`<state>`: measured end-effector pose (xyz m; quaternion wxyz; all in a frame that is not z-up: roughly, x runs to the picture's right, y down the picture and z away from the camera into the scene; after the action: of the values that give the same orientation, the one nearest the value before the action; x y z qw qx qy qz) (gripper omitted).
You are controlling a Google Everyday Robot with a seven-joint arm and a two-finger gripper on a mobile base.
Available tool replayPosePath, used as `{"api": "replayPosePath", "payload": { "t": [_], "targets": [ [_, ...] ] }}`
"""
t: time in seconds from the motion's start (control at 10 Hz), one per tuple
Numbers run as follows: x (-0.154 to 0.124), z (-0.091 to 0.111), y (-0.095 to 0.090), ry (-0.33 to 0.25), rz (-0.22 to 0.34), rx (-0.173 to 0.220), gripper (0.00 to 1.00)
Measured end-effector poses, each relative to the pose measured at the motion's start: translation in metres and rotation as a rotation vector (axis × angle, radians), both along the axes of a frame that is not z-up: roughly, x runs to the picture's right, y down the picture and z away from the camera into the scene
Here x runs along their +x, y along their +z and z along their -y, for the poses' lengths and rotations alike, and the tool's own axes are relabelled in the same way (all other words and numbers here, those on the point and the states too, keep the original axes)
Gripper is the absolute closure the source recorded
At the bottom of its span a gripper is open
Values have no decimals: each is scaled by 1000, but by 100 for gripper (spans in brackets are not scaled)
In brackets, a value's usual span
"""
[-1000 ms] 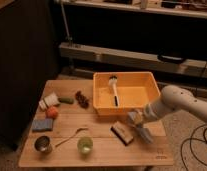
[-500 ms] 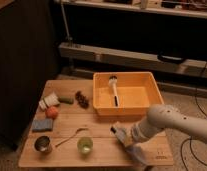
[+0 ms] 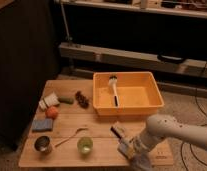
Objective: Wipe table surface with towel
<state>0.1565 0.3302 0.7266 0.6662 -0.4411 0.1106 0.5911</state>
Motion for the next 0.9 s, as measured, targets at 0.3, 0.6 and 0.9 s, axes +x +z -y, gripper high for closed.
{"api": "replayPosePath", "payload": {
  "t": [0.3, 0.6, 0.9],
  "targets": [
    [69, 12, 20, 83, -119, -24, 100],
    [138, 54, 41, 167, -244, 4, 100],
    [151, 97, 52, 206, -298, 37, 100]
  ]
}}
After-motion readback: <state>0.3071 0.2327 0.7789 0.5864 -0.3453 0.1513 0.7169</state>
